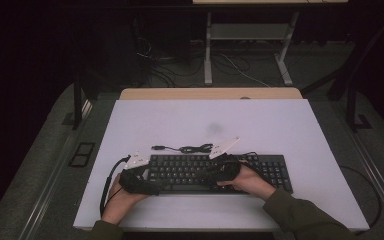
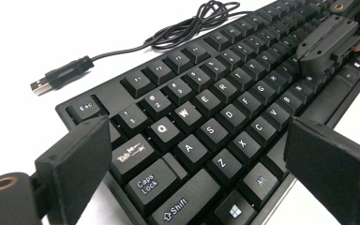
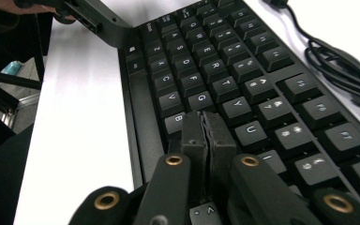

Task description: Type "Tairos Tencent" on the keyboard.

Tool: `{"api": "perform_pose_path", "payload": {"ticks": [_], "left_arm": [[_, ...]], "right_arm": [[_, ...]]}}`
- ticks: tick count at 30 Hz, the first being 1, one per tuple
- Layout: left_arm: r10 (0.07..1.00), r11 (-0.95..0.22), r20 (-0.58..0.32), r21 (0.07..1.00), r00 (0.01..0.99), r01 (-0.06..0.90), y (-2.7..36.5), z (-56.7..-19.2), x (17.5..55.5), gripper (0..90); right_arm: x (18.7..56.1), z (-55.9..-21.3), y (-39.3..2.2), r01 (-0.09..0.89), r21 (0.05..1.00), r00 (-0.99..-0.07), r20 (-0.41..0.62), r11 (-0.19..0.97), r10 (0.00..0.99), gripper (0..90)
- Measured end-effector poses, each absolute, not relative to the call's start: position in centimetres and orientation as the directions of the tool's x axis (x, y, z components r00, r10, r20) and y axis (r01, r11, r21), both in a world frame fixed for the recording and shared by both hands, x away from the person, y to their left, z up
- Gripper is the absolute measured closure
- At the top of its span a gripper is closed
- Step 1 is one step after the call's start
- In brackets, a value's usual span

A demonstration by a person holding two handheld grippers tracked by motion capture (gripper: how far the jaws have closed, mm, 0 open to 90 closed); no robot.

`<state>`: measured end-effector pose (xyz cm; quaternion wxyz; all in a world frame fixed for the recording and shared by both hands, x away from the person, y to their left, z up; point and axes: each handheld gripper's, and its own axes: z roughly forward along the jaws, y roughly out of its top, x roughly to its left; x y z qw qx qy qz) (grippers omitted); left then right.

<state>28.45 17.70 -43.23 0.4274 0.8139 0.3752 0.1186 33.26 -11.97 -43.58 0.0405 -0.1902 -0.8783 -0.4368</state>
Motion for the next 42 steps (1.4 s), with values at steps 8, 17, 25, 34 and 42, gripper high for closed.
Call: {"api": "perform_pose_path", "payload": {"ticks": [8,17,25,34,42], "left_arm": [[0.687,-0.339,-0.150,0.799,0.711,0.497,17.2,-43.0,28.9,22.6],[0.644,-0.342,-0.172,0.807,0.745,0.482,16.1,-42.8,29.9,54.1],[0.607,-0.370,-0.166,0.806,0.777,0.462,15.0,-42.5,30.9,80.2],[0.583,-0.410,-0.163,0.786,0.796,0.462,13.5,-42.9,31.9,89.4],[0.572,-0.435,-0.160,0.772,0.804,0.464,12.2,-43.3,32.5,89.4]], "right_arm": [[33.4,-43.2,-13.1,0.390,0.764,-0.911,0.236,0.514,0.339,69.2],[33.2,-43.2,-14.7,0.420,0.768,-0.886,0.232,0.483,0.401,51.4],[32.9,-43.3,-16.1,0.439,0.775,-0.863,0.221,0.456,0.455,39.0],[32.4,-43.5,-17.4,0.446,0.785,-0.826,0.177,0.429,0.535,27.9],[32.2,-43.7,-18.0,0.455,0.784,-0.805,0.160,0.422,0.571,23.3]]}}
